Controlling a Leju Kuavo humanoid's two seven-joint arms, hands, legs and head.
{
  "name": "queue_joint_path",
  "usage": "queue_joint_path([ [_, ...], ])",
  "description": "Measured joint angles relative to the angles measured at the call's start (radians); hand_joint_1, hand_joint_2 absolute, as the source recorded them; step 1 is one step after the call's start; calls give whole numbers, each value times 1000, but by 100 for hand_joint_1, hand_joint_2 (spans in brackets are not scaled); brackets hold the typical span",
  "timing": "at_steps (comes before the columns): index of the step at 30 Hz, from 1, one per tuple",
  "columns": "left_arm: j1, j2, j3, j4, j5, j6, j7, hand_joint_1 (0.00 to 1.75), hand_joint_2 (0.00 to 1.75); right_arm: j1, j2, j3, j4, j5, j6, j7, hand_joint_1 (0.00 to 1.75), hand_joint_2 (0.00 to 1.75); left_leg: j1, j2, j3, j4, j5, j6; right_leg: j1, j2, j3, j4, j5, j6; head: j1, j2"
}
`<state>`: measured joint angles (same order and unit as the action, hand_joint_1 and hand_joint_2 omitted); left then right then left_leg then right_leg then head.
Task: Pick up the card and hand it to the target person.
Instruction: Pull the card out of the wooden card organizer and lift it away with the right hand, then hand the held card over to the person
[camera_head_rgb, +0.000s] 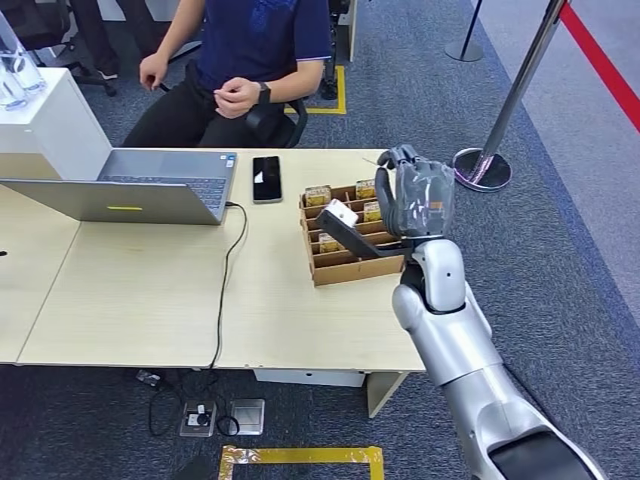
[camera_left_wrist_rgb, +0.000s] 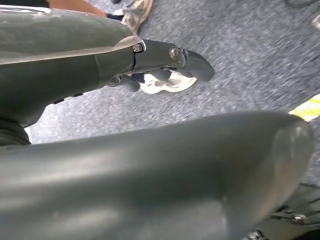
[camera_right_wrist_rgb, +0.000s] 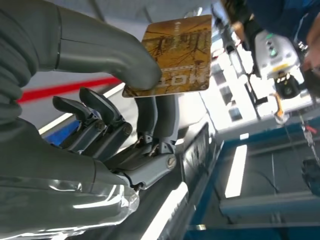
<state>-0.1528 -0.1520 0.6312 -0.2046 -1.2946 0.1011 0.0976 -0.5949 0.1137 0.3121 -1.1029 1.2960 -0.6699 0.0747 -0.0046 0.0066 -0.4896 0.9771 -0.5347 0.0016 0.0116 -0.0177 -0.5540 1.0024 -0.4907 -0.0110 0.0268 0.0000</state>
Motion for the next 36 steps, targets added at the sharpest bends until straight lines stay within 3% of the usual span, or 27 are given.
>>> queue_joint_path([
  [3,-9,-2,-5,0,-12,-4,0,0,0,-51,25,-14,64,49,-17,-58,175,175,0,0,0,0,0,0,0,0,0,1,0,0,0,0],
  [8,-22,-7,-9,0,-21,-7,2,0,0,-133,87,-104,206,14,-20,-140,175,175,0,0,-1,0,0,0,0,0,-1,1,0,0,-2,0],
  [14,-25,-8,-20,0,-29,-9,28,0,0,-215,123,-173,365,30,-20,-115,175,175,0,0,-1,0,0,0,0,0,-1,1,0,0,0,0],
  [23,-23,-7,-22,1,-29,-3,34,0,0,-264,143,-183,474,65,-22,-79,174,175,0,0,-1,0,0,0,0,0,-1,1,0,0,-1,0],
  [25,-23,-7,-21,1,-29,-1,34,0,0,-269,145,-186,485,67,-22,-77,107,175,0,0,-1,0,0,0,0,0,-1,1,0,0,-1,0],
  [27,-22,-7,-21,1,-29,3,34,0,0,-271,147,-190,496,70,-22,-75,20,175,0,0,-1,0,0,0,0,0,-1,1,0,0,-1,0],
  [29,-22,-7,-21,1,-28,5,34,0,0,-273,149,-195,506,72,-22,-74,0,175,0,0,-1,0,0,0,0,0,-1,1,0,0,0,0],
  [36,-18,-7,-21,1,-26,7,34,0,0,-275,159,-217,536,29,-22,-121,0,175,0,0,-1,0,0,0,0,0,-1,1,0,0,-1,0],
])
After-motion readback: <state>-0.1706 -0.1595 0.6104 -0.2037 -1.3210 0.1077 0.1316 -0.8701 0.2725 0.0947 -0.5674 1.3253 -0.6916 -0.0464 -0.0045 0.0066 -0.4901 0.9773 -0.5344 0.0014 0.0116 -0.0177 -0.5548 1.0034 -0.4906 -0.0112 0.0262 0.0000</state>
